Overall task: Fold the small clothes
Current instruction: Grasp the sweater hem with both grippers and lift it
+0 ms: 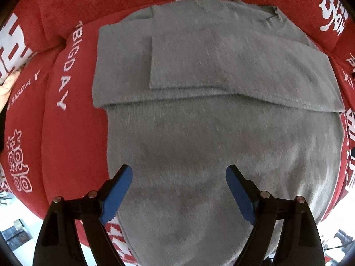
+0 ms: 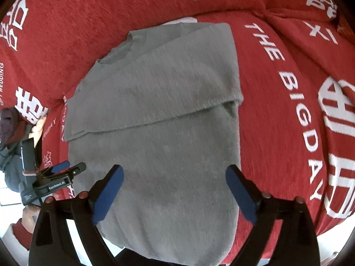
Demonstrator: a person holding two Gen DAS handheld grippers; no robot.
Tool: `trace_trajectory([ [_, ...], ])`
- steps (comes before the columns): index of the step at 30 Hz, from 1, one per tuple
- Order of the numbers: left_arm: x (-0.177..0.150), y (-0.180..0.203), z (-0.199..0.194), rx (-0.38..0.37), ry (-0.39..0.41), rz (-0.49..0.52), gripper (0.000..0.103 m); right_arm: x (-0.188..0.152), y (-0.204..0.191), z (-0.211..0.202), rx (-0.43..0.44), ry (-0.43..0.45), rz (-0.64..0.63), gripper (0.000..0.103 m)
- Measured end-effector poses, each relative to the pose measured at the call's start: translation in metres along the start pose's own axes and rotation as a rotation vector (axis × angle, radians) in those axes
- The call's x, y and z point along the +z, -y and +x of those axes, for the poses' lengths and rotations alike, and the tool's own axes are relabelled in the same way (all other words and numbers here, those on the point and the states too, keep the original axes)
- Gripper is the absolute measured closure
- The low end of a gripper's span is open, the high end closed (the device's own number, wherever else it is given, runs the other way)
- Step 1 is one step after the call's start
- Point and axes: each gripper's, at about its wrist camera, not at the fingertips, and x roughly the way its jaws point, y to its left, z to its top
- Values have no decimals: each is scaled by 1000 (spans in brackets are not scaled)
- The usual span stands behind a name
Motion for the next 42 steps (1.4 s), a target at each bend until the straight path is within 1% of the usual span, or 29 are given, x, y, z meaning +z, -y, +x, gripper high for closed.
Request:
trace_trajectory([
  [7, -37, -8, -9, -6, -19, -64, 16, -18, 18, 1, 46, -85, 27, 8],
  [12, -73, -21, -12, -53, -43, -183, 16, -31, 31, 10, 91, -155, 20, 8],
  [14, -89, -24, -13, -69, -45, -216, 16, -38, 34, 13, 117, -181, 7, 8],
  [17, -115, -30, -14, -105, -74, -250, 16, -51, 38, 16, 141, -208, -2, 8],
  [19, -130, -34, -14, -125, -88, -254, 16, -62, 40, 16, 181, -222, 5, 8],
  [22, -150, -39, -16, -152, -74, -224, 16, -80, 44, 15, 215, -230, 13, 8],
  [25, -168, -50, -10, -190, -83, -204, 16, -105, 51, 16, 244, -254, 15, 8],
  [28, -189, -58, -7, -236, -67, -179, 16, -138, 58, 21, 305, -300, 12, 8],
  [29, -194, -67, -5, -254, -63, -174, 16, -147, 59, 24, 310, -314, 6, 8],
  [32, -215, -71, 3, -302, -69, -179, 16, -172, 66, 36, 284, -331, 4, 8],
  [35, -223, -76, 15, -313, -78, -183, 16, -186, 78, 46, 289, -338, 55, 8],
  [39, -234, -79, 25, -346, -79, -199, 16, -198, 83, 59, 286, -345, 72, 8],
  [42, -242, -76, 30, -355, -67, -194, 16, -200, 81, 66, 318, -343, 76, 8],
])
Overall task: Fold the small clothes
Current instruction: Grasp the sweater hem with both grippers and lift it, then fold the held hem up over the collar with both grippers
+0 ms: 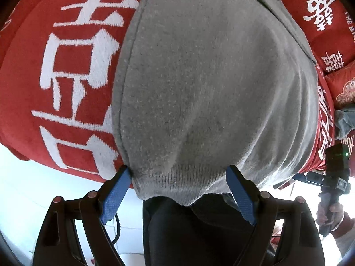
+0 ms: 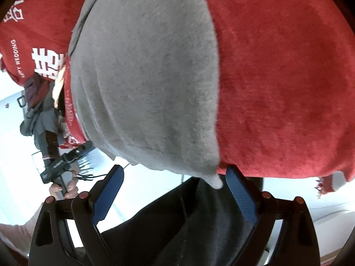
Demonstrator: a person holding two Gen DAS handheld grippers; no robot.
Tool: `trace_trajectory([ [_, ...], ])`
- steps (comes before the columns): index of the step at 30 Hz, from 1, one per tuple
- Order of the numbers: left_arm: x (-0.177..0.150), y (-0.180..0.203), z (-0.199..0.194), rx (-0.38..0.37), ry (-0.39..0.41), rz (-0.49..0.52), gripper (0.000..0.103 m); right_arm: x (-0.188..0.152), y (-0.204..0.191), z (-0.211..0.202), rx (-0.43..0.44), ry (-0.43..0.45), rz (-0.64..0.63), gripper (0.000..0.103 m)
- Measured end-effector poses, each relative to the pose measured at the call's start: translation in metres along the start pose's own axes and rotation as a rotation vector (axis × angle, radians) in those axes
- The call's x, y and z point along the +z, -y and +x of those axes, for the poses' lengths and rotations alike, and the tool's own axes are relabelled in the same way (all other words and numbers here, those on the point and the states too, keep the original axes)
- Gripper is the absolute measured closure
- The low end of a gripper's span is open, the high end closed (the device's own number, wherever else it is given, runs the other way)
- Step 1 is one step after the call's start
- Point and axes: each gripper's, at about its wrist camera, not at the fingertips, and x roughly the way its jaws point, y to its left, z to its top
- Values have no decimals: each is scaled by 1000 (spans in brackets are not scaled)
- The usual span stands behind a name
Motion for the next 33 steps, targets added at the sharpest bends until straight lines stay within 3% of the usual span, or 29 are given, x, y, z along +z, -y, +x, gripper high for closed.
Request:
trace_trajectory([
  [4, -8, -5, 7, -38, 19, 3, 16, 0, -9, 10, 33, -18, -34, 8],
  [6, -10, -13, -1, -101, 28, 3, 16, 0, -16, 9, 76, -5, -57, 8],
  [8, -12, 5, 3, -153, 38, 15, 16, 0, -24, 10, 128, 13, -70, 8],
  [12, -9, 1, 5, -101, 21, 63, 16, 2, -29, 15, 132, 18, -87, 8],
  [16, -12, -6, 6, -95, 26, 34, 16, 2, -23, 18, 138, 21, -62, 8],
  [18, -11, -4, 4, -88, 36, 39, 31, 2, -20, 20, 155, 23, -39, 8],
  [20, -12, 4, 6, -39, 29, 54, 56, 0, -17, 20, 180, 22, -6, 17],
  [21, -12, 2, 6, -38, 26, 57, 65, 0, -15, 22, 190, 21, 23, 42],
  [22, -11, 1, 5, -55, 20, 56, 91, -1, -10, 25, 187, 14, 61, 69],
  [24, -10, -3, 2, -87, 13, 53, 92, -3, 1, 29, 175, 4, 120, 89],
  [27, -11, -2, -14, -153, 41, 72, 92, -10, -1, 23, 201, 39, 111, 90],
  [33, -1, 0, -58, -295, 117, 36, 92, -19, -21, -3, 401, 121, 125, 90],
])
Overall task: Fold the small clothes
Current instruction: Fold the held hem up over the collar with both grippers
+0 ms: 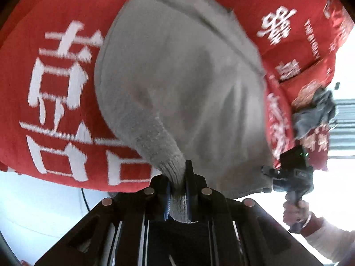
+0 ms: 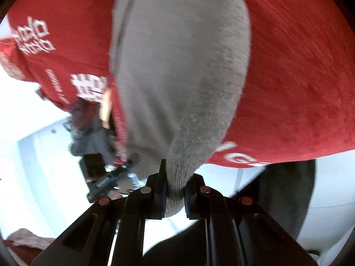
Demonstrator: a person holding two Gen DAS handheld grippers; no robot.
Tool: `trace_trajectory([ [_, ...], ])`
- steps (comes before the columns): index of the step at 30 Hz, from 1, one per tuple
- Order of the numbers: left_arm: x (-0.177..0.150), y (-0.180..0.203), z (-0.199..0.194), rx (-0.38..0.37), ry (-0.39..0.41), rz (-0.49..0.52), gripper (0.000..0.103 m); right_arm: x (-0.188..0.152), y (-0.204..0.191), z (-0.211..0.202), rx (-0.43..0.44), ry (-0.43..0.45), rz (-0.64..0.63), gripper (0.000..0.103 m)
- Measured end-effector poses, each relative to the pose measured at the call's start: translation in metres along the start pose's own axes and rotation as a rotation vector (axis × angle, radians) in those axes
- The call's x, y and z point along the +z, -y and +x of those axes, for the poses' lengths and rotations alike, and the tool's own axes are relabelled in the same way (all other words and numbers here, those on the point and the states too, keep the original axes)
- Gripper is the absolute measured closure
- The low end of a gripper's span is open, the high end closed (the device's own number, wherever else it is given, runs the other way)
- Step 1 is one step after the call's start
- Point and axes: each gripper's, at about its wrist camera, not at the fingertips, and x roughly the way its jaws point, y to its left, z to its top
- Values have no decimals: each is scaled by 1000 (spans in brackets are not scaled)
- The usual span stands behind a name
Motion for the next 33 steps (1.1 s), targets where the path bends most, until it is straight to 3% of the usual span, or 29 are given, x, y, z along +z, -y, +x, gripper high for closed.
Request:
trace_trajectory([
  [7, 46, 20, -53, -62, 124, 51, 92, 26, -46, -23, 228, 103, -18, 90],
  [13, 106, 42, -74, -83, 217, 41, 92, 79, -101, -48, 324, 162, -79, 90],
  [22, 225, 73, -70, -71, 343, 50, 92, 194, -164, -59, 363, 194, -144, 90],
  [28, 305, 58, -5, 22, 300, 4, 92, 284, -160, -38, 314, 197, -84, 90],
  [33, 336, 37, 52, 126, 241, -54, 92, 339, -128, -9, 210, 182, 22, 90],
])
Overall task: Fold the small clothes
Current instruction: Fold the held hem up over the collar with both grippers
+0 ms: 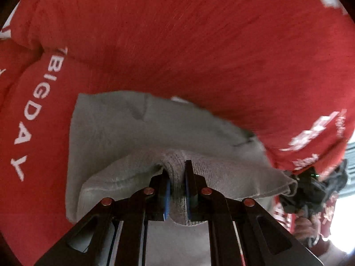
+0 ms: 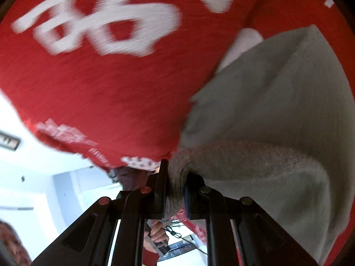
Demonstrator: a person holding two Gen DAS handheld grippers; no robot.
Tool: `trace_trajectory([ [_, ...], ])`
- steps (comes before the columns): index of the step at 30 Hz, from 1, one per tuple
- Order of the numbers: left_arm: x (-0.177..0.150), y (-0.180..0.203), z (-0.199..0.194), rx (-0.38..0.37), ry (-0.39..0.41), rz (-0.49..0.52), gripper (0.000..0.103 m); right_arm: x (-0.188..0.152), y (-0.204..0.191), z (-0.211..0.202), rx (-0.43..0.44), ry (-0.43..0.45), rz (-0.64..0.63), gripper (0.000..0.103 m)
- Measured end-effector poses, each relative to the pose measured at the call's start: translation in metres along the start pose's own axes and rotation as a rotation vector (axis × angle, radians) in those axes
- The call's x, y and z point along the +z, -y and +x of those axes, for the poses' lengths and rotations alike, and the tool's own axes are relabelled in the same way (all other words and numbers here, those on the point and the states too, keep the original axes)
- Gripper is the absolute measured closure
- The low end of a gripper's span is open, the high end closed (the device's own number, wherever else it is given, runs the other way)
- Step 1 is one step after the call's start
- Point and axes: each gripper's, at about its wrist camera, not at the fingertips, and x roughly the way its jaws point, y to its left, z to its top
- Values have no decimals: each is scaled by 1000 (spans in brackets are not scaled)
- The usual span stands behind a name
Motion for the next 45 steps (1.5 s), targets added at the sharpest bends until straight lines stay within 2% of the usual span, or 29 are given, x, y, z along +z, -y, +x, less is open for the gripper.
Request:
trace_trajectory([
  [3, 3, -2, 16, 60, -12, -15, 92, 13, 13, 13, -39, -14, 29, 90],
  [6, 7, -5, 17, 91, -30, -63, 58, 21, 17, 14, -30, -8, 57, 86],
  [7, 8, -5, 15, 94, -26, -76, 41, 23, 14, 14, -31, -10, 55, 86],
  [8, 9, -5, 10, 96, -15, -87, 37, 24, 10, 14, -37, -15, 45, 84],
  [12, 6, 2, -12, 120, 24, -72, 37, 24, -14, 6, -94, -21, -26, 58],
  [13, 5, 5, -19, 127, 33, -57, 37, 23, -19, 3, -102, -15, -41, 54],
  [16, 0, 11, -34, 128, 46, -20, 37, 18, -38, -12, -110, 18, -92, 55],
  [19, -9, 19, -28, 104, 1, 30, 37, 10, -47, -16, -92, -2, -119, 55],
  [24, -24, 37, 13, 99, -112, 125, 37, 16, -40, 12, -233, -80, -160, 56],
  [28, -26, 56, 44, 103, -151, 172, 37, 29, -35, 34, -298, -68, -184, 56],
  [31, -16, 63, 49, 172, -92, 200, 37, 37, -39, 35, -406, 7, -254, 56],
  [34, 10, 52, 38, 240, 16, 124, 37, 41, -53, 18, -541, 156, -361, 56],
  [36, 22, 46, 28, 280, 72, 92, 37, 44, -58, 7, -580, 207, -384, 55],
  [41, 29, 39, 3, 362, 125, 90, 37, 41, -67, -11, -636, 200, -408, 55],
  [45, 21, 45, -1, 357, 104, 127, 37, 31, -78, -2, -564, 129, -464, 55],
])
